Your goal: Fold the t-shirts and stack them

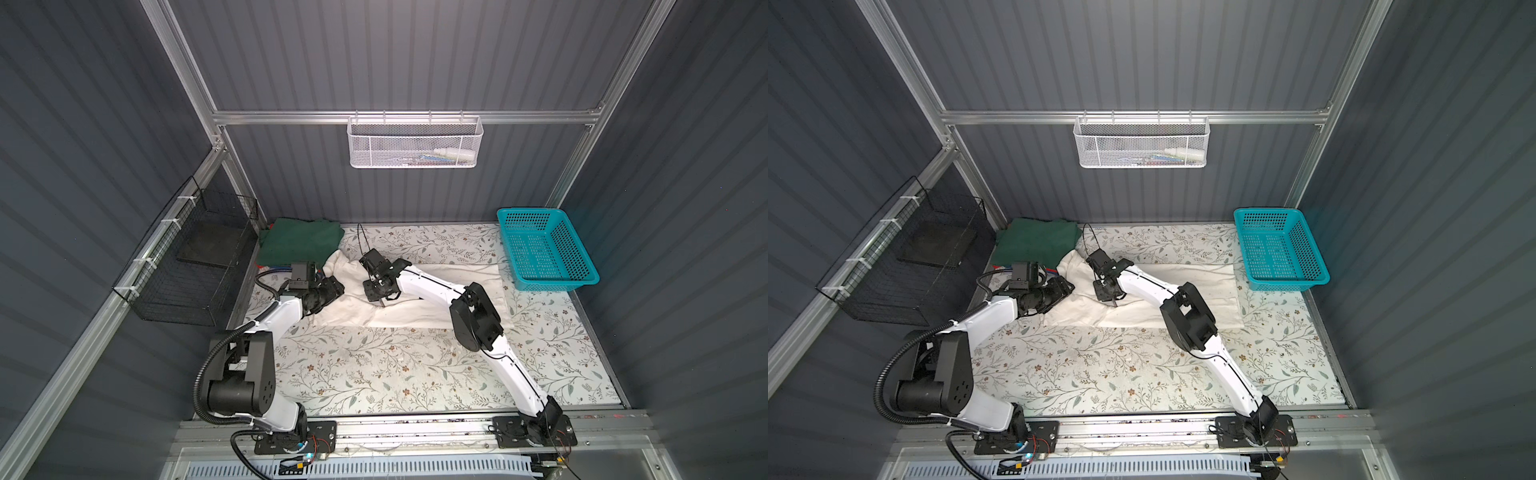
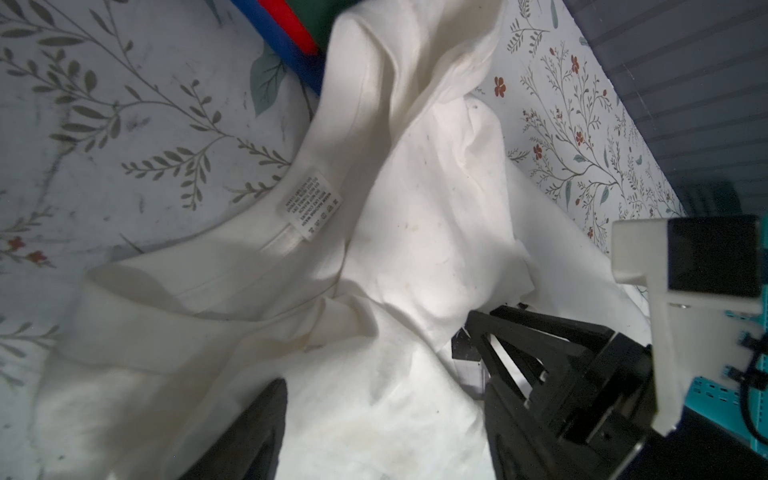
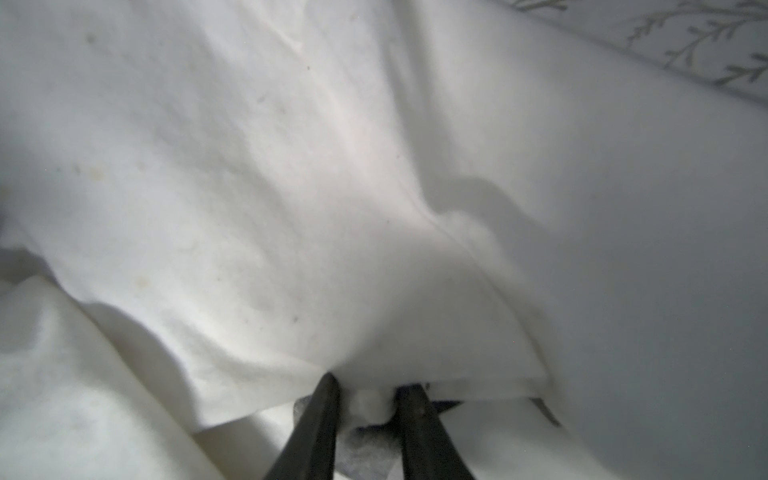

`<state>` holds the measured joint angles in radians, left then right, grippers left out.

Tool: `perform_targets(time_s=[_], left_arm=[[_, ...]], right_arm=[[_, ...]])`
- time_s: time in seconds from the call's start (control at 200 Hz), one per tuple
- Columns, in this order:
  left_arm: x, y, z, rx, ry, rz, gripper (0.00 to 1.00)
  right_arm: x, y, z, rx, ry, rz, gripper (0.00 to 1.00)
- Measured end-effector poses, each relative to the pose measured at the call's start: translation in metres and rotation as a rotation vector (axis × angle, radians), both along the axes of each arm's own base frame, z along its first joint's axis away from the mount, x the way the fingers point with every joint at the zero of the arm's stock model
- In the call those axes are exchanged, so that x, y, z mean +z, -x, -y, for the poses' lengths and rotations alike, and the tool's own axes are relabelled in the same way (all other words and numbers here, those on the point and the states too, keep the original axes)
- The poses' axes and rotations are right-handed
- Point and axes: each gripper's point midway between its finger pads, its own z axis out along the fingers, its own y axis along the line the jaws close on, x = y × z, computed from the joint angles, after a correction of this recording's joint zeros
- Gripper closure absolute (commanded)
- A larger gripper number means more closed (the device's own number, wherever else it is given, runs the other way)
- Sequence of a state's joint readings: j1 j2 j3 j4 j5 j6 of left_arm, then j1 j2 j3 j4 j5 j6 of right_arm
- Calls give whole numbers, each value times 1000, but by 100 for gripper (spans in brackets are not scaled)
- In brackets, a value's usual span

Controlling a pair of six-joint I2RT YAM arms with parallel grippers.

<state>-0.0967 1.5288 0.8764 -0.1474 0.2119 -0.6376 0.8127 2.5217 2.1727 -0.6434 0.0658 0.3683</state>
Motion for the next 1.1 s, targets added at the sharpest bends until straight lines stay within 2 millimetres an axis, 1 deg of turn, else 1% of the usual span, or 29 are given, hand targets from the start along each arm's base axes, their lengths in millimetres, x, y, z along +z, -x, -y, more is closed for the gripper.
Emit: perform_targets(time_s=[0.28,0.51,0.58,0.685,0.71,0.785,0.876,0.951,1.016,1.071,1.101], left_arm=[[0,-13,2,0,4,7,25],[2,-31,6,-11,20,14,25],[2,-34,7,-14,24,19,25],[0,-40,8,-14,23,20,26],[-1,-42,8,-14,23,18,27],[-6,-52,9,-16,21,9,35],[-16,-64,11,-23,19,-5,37],[-24,-71,13,-32,19,-20,39],[-30,-72,14,-40,21,-32,46],[-34,-72,15,-47,25,-42,56],[-36,-72,16,-49,27,-48,62]], right_arm=[[1,0,1,5,13,14,80],[2,1,3,5,23,16,82],[2,2,4,4,26,15,84],[3,4,7,1,32,11,84],[4,4,8,0,34,10,83],[6,6,10,-2,39,11,83],[10,6,11,-3,38,16,84],[12,5,11,-5,37,20,84],[13,5,11,-6,37,22,84],[13,4,12,-7,37,24,84],[13,4,12,-7,37,24,84]])
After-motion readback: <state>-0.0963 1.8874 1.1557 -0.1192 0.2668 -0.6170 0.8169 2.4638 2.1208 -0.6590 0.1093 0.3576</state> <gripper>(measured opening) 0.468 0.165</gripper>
